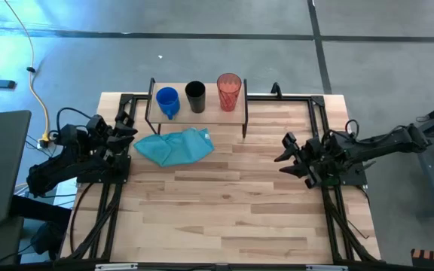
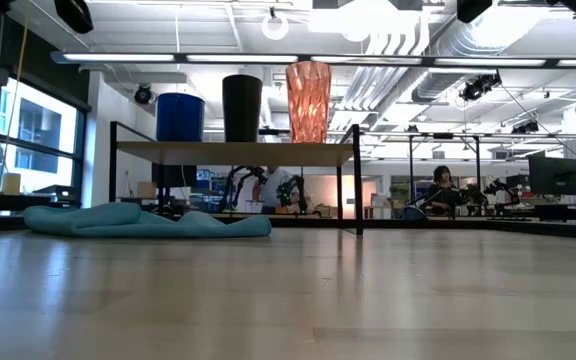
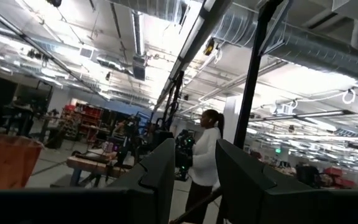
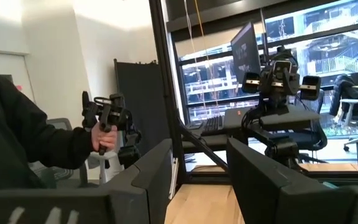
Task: Stack small to large cups/mugs on shelf
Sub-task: Return to Home Position
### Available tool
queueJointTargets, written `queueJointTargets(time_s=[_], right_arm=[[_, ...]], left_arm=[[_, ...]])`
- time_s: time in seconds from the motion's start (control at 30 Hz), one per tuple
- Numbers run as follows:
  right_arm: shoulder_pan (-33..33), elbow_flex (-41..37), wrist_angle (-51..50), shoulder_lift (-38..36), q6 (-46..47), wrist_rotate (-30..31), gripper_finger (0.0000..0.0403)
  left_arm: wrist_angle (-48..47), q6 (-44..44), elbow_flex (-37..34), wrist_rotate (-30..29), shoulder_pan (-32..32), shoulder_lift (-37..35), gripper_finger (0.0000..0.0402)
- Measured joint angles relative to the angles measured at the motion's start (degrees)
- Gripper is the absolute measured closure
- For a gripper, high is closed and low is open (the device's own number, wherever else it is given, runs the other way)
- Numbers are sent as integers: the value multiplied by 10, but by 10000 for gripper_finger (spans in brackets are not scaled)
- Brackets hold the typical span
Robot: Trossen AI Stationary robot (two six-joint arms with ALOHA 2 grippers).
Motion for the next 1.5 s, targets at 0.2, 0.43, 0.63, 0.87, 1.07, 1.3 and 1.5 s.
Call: queueJointTargets(time_s=[0.2, 0.43, 0.63, 0.87, 1.07, 1.3, 1.5], right_arm=[[0, 0, -11, -18, -3, -9, 258], [0, 0, -32, -42, -4, -9, 258], [0, 0, -35, -44, -4, -8, 258], [0, 0, -39, -44, 0, -8, 258], [0, 0, -39, -45, 10, -8, 258], [0, 0, -39, -45, 31, -8, 258], [0, 0, -39, -45, 46, -3, 258]], left_arm=[[-3, -14, 0, 24, 0, 0, 295], [-1, -14, 0, 20, -32, 19, 295], [1, 26, 0, -36, -101, 71, 295], [29, 81, -1, -56, -175, 116, 296], [103, 60, -85, -69, -187, 75, 296], [177, 29, -159, -60, -187, 9, 296], [120, 31, -161, -53, -187, -10, 296]])
